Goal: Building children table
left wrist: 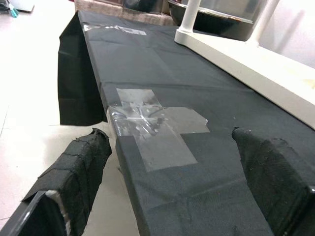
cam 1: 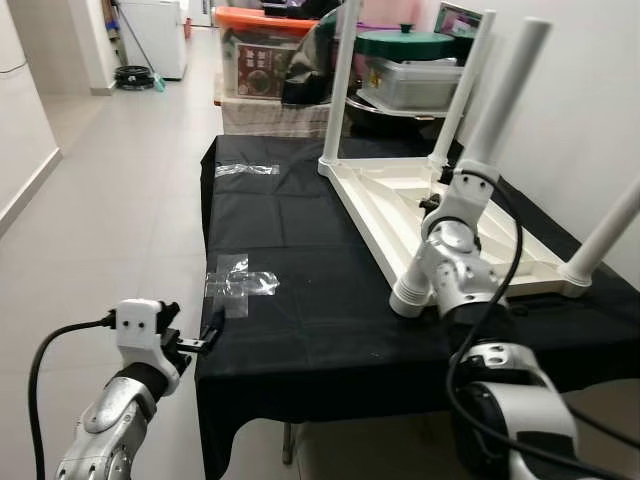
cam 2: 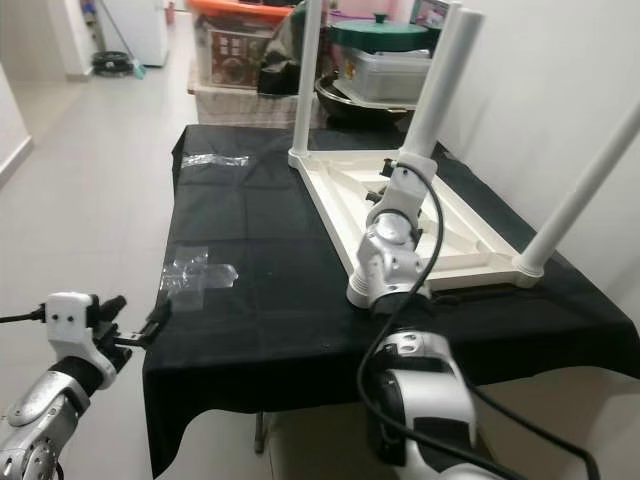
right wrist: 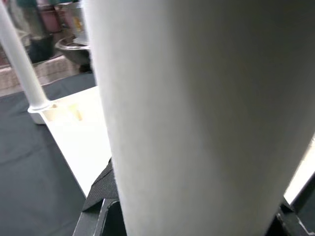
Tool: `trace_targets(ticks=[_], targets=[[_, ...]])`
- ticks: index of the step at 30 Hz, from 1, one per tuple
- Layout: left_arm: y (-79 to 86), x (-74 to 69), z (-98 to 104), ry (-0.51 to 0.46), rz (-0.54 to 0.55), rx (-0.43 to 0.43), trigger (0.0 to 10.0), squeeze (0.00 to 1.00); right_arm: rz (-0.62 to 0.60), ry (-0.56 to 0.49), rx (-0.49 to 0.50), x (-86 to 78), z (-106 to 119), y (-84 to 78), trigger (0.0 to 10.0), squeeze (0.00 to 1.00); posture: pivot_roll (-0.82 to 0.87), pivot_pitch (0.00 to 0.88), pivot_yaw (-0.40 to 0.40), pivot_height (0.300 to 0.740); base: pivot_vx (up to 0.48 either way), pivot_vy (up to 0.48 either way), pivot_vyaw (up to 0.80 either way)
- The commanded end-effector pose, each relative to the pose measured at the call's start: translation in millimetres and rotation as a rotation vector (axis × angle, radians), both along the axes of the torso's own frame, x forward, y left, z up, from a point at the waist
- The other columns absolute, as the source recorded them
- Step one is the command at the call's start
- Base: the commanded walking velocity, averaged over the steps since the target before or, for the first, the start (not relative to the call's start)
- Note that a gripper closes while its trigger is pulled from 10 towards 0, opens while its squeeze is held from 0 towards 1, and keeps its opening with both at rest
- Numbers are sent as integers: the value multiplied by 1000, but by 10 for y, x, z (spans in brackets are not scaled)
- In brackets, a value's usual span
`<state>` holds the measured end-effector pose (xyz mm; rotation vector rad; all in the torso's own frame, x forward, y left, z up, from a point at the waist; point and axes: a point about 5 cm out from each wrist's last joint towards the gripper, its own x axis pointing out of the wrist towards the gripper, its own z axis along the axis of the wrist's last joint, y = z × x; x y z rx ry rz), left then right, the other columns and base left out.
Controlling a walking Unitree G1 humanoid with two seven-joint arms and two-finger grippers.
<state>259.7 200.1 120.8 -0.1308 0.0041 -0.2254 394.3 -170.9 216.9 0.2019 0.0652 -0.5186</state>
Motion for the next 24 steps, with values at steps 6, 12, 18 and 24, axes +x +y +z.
trace_targets(ticks=[6, 12, 18, 24], targets=[[-24, 7, -9, 10, -13, 4, 10000, 0, 48, 54, 129, -127, -152, 406, 10000, 0, 44, 0, -90, 740, 0, 0, 0], [-9, 13, -10, 9, -10, 2, 10000, 0, 279, -71, 51, 29, 162, 368, 10000, 0, 40, 0, -100, 740, 0, 0, 0], [-24, 6, -24, 8, -5, -4, 10000, 0, 577, -198, -1, 107, 319, 232, 10000, 0, 50, 0, -112, 740, 0, 0, 0], [-21, 6, -32, 9, -5, -2, 10000, 0, 900, -162, -92, 38, 100, 287, 0, 0, 44, 0, -103, 740, 0, 0, 0]])
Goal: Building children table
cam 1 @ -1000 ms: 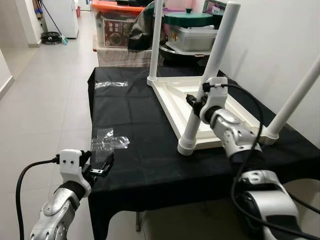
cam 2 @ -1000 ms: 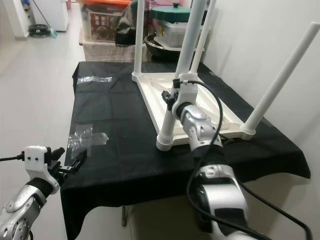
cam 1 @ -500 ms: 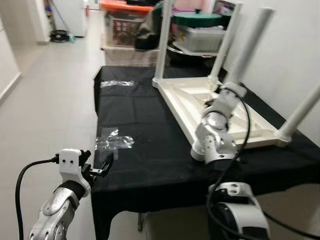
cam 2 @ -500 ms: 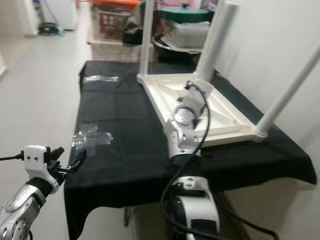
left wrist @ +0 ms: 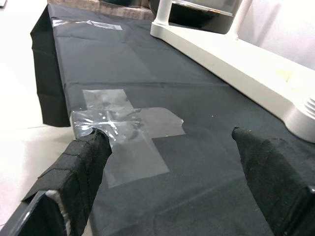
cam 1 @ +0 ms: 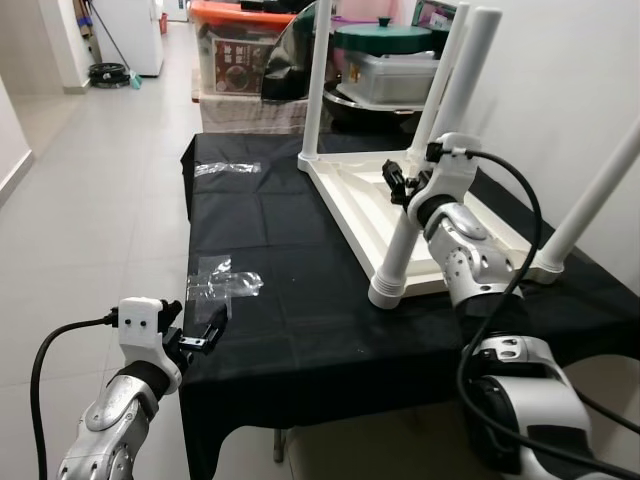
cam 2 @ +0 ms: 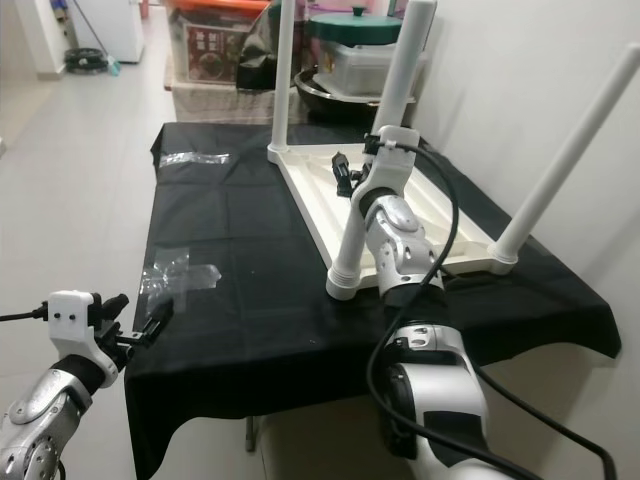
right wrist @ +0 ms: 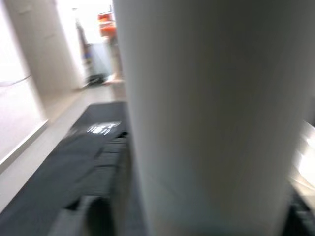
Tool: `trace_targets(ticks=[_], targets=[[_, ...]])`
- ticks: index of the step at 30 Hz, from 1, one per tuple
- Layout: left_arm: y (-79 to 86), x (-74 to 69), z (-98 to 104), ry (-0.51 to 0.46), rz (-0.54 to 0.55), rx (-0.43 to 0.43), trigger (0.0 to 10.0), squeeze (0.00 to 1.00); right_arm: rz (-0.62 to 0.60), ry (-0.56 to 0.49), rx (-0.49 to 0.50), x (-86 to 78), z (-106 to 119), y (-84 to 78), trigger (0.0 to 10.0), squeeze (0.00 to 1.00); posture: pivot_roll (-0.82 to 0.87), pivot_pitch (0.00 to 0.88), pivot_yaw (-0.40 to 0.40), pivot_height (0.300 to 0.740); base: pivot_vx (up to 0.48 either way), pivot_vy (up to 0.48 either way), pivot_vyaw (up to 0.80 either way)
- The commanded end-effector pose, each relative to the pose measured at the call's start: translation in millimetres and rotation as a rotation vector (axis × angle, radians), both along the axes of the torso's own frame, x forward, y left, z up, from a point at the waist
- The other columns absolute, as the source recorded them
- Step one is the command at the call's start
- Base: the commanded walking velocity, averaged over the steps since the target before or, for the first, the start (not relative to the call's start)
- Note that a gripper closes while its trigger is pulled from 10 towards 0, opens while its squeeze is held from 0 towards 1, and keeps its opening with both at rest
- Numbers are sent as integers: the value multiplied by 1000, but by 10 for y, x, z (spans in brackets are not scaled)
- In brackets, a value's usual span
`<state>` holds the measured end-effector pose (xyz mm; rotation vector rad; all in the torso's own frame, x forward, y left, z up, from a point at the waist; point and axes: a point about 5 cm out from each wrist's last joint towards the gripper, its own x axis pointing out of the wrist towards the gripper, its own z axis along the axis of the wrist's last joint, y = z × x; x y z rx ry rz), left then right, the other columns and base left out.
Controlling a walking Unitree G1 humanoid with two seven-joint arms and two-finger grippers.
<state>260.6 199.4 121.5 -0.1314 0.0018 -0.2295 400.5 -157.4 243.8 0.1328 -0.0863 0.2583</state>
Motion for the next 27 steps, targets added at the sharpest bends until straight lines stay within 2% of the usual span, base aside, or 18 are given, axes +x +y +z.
trace_targets(ticks=[1, 2, 4, 7, 8, 9, 10, 11, 13, 15, 16, 17, 18, 21, 22, 23, 26, 27], targets=[[-13, -4, -39, 12, -1, -1, 10000, 0, 136, 44, -38, -25, -169, 152, 0, 0, 44, 0, -103, 740, 0, 0, 0], [-14, 0, -40, 13, -6, 3, 10000, 0, 220, 66, -72, -51, -273, 180, 0, 0, 53, 0, -105, 740, 0, 0, 0], [-12, 9, -31, 11, -8, 5, 10000, 0, 272, 89, -83, -68, -339, 197, 0, 0, 54, 0, -103, 740, 0, 0, 0], [-7, 17, -23, 10, -9, 6, 10000, 0, 277, 111, -91, -64, -378, 199, 0, 0, 54, 0, -102, 740, 0, 0, 0], [-3, 22, -19, 9, -11, 8, 10000, 0, 192, 148, -77, -17, -408, 153, 0, 0, 53, 0, -100, 740, 0, 0, 0], [-3, 22, -19, 9, -11, 8, 10000, 0, 192, 148, -77, -17, -408, 153, 0, 0, 53, 0, -100, 740, 0, 0, 0], [-5, 22, -19, 9, -12, 9, 10000, 0, 34, 188, -62, 35, -441, 63, 0, 0, 52, 0, -99, 740, 0, 0, 0], [-5, 22, -19, 9, -12, 9, 10000, 0, 34, 188, -62, 35, -441, 63, 0, 0, 52, 0, -99, 740, 0, 0, 0], [-11, 20, -22, 9, -15, 10, 10000, 0, -355, 289, 2, 55, -567, -192, 0, 0, 55, 0, -100, 740, 0, 0, 0], [-11, 20, -22, 9, -15, 10, 10000, 0, -355, 289, 2, 55, -567, -192, 0, 0, 55, 0, -100, 740, 0, 0, 0], [-13, 20, -21, 10, -16, 10, 10000, 0, -548, 325, 31, -1, -651, -285, 0, 0, 54, 0, -98, 740, 0, 0, 0], [-13, 20, -21, 10, -16, 10, 10000, 0, -548, 325, 31, -1, -651, -285, 0, 0, 54, 0, -98, 740, 0, 0, 0], [-12, 18, -21, 10, -18, 11, 10000, 0, -687, 341, 49, -93, -728, -259, 0, 0, 55, 0, -92, 740, 0, 0, 0], [-13, 18, -20, 10, -19, 11, 10000, 0, -761, 333, 54, -180, -762, -186, 0, 0, 55, 0, -92, 740, 0, 0, 0], [-13, 21, -17, 11, -22, 12, 10000, 0, -701, 324, 40, -227, -742, 26, 2902, 0, 54, 0, -85, 740, 0, 0, 0], [-11, 24, -15, 11, -24, 14, 10000, 0, -626, 266, 45, -270, -650, 205, 10000, 0, 52, 0, -84, 740, 0, 0, 0], [-10, 26, -14, 11, -26, 15, 10000, 0, -564, 221, 48, -295, -582, 310, 10000, 0, 52, 0, -84, 740, 0, 0, 0], [-8, 30, -12, 11, -27, 16, 10000, 0, -506, 190, 47, -305, -526, 374, 10000, 639, 51, 0, -87, 740, 0, 0, 0]])
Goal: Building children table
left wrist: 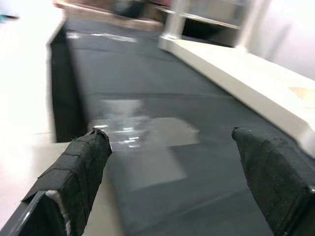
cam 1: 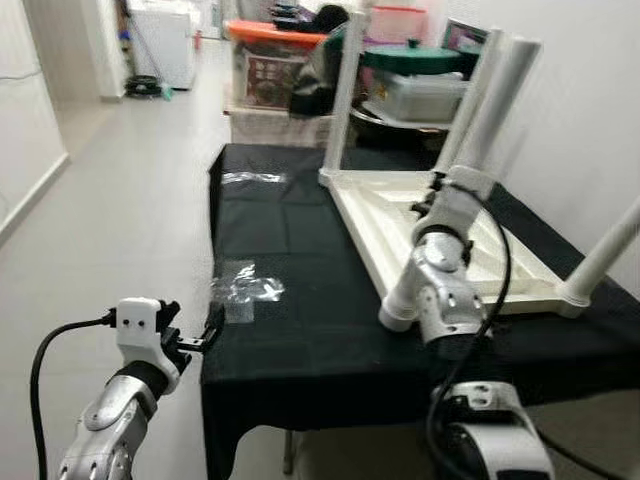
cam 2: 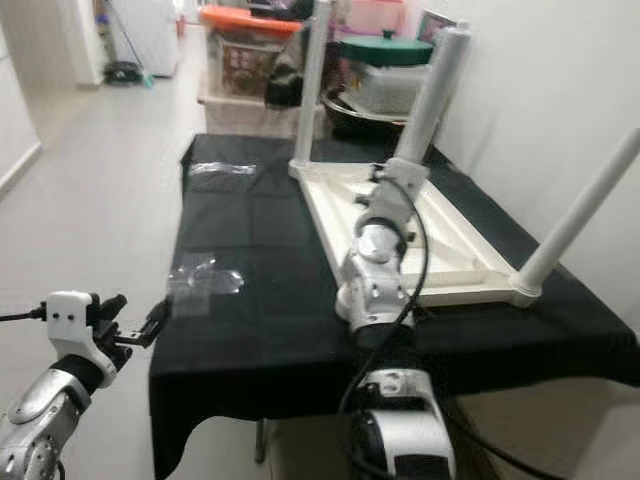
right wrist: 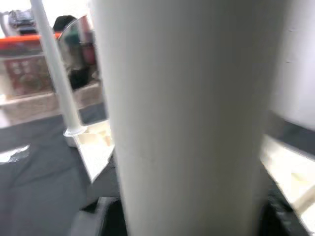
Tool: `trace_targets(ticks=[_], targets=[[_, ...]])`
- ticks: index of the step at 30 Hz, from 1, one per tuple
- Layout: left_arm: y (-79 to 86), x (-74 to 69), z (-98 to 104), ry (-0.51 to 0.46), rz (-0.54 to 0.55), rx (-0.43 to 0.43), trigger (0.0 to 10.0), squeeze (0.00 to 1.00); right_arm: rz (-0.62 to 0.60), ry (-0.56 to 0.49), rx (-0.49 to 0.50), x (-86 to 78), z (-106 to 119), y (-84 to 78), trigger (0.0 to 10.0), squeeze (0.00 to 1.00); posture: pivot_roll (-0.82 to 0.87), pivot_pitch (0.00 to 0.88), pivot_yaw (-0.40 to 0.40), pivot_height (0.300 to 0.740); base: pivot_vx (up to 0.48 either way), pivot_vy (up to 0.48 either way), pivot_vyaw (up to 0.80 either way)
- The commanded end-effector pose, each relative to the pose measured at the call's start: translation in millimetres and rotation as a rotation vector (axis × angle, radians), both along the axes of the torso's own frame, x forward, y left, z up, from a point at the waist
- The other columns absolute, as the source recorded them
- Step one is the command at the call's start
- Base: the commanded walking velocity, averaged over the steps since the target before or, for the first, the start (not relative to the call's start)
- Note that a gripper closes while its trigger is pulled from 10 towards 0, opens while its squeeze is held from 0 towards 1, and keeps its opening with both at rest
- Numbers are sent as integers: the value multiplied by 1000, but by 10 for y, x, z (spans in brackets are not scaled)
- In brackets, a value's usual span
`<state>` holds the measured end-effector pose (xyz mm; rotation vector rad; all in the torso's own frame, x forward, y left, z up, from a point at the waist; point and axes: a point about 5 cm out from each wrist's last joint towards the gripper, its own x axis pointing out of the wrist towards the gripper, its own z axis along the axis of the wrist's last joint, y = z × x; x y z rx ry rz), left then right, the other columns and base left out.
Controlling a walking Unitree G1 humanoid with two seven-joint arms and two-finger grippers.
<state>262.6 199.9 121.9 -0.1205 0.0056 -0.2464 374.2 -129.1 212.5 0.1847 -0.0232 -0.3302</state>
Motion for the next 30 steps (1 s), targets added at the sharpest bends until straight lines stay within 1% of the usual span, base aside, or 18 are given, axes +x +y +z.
trace_targets(ticks=[1, 2, 3, 4, 5, 7, 8, 10, 15, 16, 17, 18, 21, 22, 26, 27, 29, 30], targets=[[-13, 11, -16, 10, -9, 5, 10000, 0, 76, 80, 5, -41, -214, 91, 10000, 639, 51, 0, -87, 740, 0, 0, 0], [-13, 13, -16, 10, -8, 4, 10000, 0, 136, 61, -18, 16, -144, 88, 10000, 1000, 51, 0, -87, 740, 0, 0, 0], [-12, 14, -15, 9, -8, 3, 10000, 0, 176, 59, -34, 62, -104, 78, 10000, 1000, 51, 0, -87, 740, 0, 0, 0], [-16, 10, -21, 11, -7, 2, 10000, 0, 239, 16, -43, 155, 11, 5, 10000, 0, 52, 0, -93, 740, 0, 0, 0], [-19, 7, -26, 12, -7, 2, 10000, 0, 258, -13, -44, 213, 96, -47, 10000, 0, 52, 0, -93, 740, 0, 0, 0], [-20, 4, -33, 13, -5, 1, 10000, 0, 440, -93, -28, 282, 260, -24, 10000, 0, 53, 0, -94, 740, 0, 0, 0], [-19, 4, -34, 13, -5, 1, 10000, 0, 486, -107, -24, 287, 286, -4, 10000, 0, 53, 0, -94, 740, 0, 0, 0], [-23, 4, -34, 14, -5, 1, 10000, 0, 599, -177, -69, 273, 387, -77, 10000, 0, 52, 0, -93, 740, 0, 0, 0], [-24, 7, -34, 14, -7, 1, 10000, 0, 690, -191, -105, 211, 437, -107, 10000, 0, 53, 0, -93, 740, 0, 0, 0], [-32, 18, -31, 13, -10, 1, 10000, 0, 854, -163, -195, 161, 348, -73, 10000, 0, 51, 0, -93, 740, 0, 0, 0], [-32, 18, -31, 13, -10, 1, 10000, 0, 854, -163, -195, 161, 348, -73, 10000, 0, 51, 0, -93, 740, 0, 0, 0], [-37, 21, -31, 14, -13, 2, 10000, 0, 961, -131, -233, 145, 257, -40, 4235, 0, 54, 0, -92, 740, 0, 0, 0], [-39, 18, -33, 15, -16, 3, 10000, 0, 1010, -111, -235, 153, 199, -20, 4235, 0, 54, 0, -92, 740, 0, 0, 0], [-41, 15, -35, 17, -18, 4, 10000, 0, 1013, -93, -231, 168, 159, -11, 0, 0, 55, 0, -90, 740, 0, 0, 0], [-39, 9, -35, 20, -21, 6, 10000, 0, 940, -79, -204, 212, 119, -15, 0, 0, 59, 0, -87, 740, 0, 0, 0], [-35, 8, -34, 20, -22, 7, 10000, 0, 859, -60, -177, 248, 111, -51, 0, 0, 58, 0, -86, 740, 0, 0, 0], [-33, 7, -33, 20, -22, 8, 10000, 0, 806, -44, -158, 268, 104, -78, 0, 0, 58, 0, -86, 740, 0, 0, 0], [-23, 6, -29, 20, -23, 11, 10000, 0, 503, -2, -101, 333, 78, -252, 0, 0, 55, 0, -84, 740, 0, 0, 0]])
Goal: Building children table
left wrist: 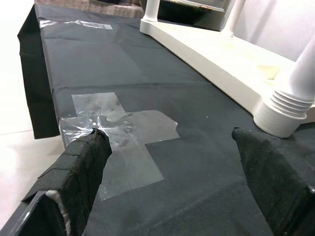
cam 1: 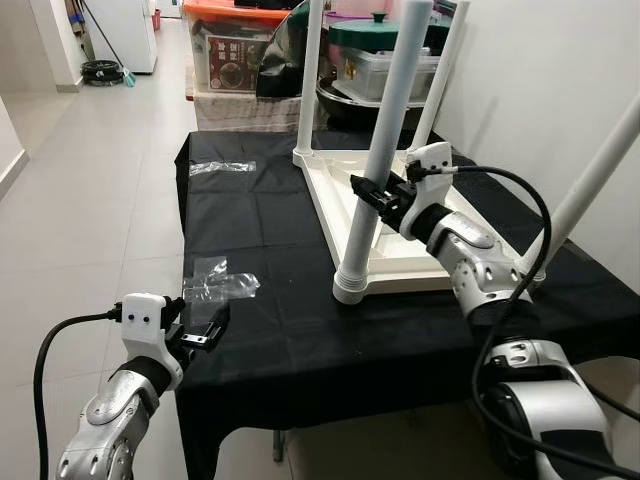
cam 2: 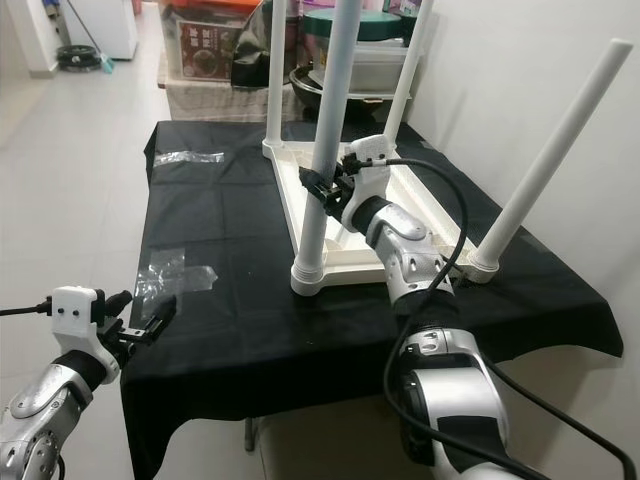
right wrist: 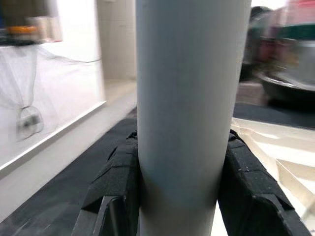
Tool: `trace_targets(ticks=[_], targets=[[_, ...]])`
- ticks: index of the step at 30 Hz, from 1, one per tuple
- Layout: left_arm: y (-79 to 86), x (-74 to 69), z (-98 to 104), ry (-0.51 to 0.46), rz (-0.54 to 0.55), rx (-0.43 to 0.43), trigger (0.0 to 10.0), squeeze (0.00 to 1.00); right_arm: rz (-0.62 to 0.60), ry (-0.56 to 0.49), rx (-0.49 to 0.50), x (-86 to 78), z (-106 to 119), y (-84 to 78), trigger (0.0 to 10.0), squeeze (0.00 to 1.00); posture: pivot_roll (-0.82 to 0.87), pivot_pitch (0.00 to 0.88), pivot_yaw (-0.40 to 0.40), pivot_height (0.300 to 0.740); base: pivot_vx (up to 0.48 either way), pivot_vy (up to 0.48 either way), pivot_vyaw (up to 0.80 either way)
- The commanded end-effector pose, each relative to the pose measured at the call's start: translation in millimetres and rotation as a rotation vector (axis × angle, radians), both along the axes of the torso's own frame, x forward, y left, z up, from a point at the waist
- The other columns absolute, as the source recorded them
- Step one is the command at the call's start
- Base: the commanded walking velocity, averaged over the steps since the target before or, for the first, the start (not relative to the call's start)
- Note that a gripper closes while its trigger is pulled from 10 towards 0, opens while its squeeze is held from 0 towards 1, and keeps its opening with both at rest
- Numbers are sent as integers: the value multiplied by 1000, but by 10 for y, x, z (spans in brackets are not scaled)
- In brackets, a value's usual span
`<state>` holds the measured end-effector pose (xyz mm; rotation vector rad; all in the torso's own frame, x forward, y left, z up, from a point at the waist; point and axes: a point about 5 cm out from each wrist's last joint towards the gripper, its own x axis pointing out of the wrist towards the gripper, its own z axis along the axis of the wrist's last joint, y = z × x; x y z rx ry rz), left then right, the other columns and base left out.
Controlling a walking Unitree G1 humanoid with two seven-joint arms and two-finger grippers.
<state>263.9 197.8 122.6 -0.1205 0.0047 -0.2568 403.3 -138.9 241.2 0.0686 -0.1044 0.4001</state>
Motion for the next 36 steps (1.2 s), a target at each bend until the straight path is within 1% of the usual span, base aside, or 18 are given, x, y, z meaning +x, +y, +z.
trace_targets(ticks=[1, 2, 4, 5, 6, 7, 8, 10, 13, 14, 16, 17, 24, 25, 27, 34, 35, 36], targets=[[-2, -8, -36, 22, -12, 11, 10000, 0, -223, 119, 6, 41, -209, -154, 0, 0, 55, 0, -84, 740, 0, 0, 0], [0, -8, -35, 22, -12, 12, 10000, 0, -289, 127, 18, 50, -217, -201, 0, 0, 55, 0, -84, 740, 0, 0, 0], [2, -11, -35, 22, -12, 12, 10000, 0, -629, 181, 59, -9, -352, -460, 0, 0, 55, 0, -84, 740, 0, 0, 0], [2, -12, -35, 22, -12, 12, 10000, 0, -717, 196, 68, -37, -391, -527, 0, 0, 55, 0, -84, 740, 0, 0, 0], [2, -12, -35, 22, -12, 12, 10000, 0, -717, 196, 68, -37, -391, -527, 0, 0, 55, 0, -84, 740, 0, 0, 0], [-5, -14, -37, 23, -12, 11, 10000, 0, -894, 184, 69, -156, -465, -606, 0, 0, 56, 0, -83, 740, 0, 0, 0], [-9, -17, -40, 24, -13, 10, 10000, 0, -960, 158, 77, -289, -520, -538, 0, 0, 58, 0, -82, 740, 0, 0, 0], [-12, -20, -42, 25, -13, 10, 10000, 0, -996, 138, 82, -396, -548, -477, 0, 0, 58, 0, -82, 740, 0, 0, 0], [-8, -20, -47, 28, -13, 10, 10000, 0, -915, 103, 72, -499, -521, -230, 0, 0, 51, 0, -75, 740, 0, 0, 0], [-10, -14, -47, 28, -16, 11, 10000, 0, -819, 73, 78, -509, -468, -85, 10000, 0, 47, 0, -73, 740, 0, 0, 0], [-11, -9, -46, 29, -18, 12, 10000, 0, -756, 52, 85, -517, -430, 9, 10000, 0, 47, 0, -73, 740, 0, 0, 0], [-13, 3, -39, 26, -19, 12, 10000, 0, -702, 16, 83, -499, -350, 68, 10000, 1000, 47, 0, -74, 740, 0, 0, 0], [-10, 22, -27, 22, -19, 11, 10000, 0, -638, -40, 35, -426, -89, 62, 10000, 1000, 46, 0, -76, 740, 0, 0, 0], [-9, 20, -29, 22, -18, 12, 10000, 0, -596, -54, 37, -395, -11, 33, 10000, 0, 47, 0, -80, 740, 0, 0, 0], [-7, 17, -31, 22, -17, 11, 10000, 0, -532, -63, 45, -354, 61, 16, 10000, 0, 47, 0, -80, 740, 0, 0, 0], [-7, 17, -31, 22, -17, 11, 10000, 0, -532, -63, 45, -354, 61, 16, 10000, 0, 47, 0, -80, 740, 0, 0, 0], [-5, 15, -32, 21, -16, 11, 10000, 0, -488, -70, 51, -329, 110, 5, 10000, 0, 47, 0, -80, 740, 0, 0, 0], [-1, 7, -39, 21, -10, 11, 10000, 0, -173, -107, -52, -250, 163, 16, 10000, 0, 61, 0, -96, 740, 0, 0, 0]])
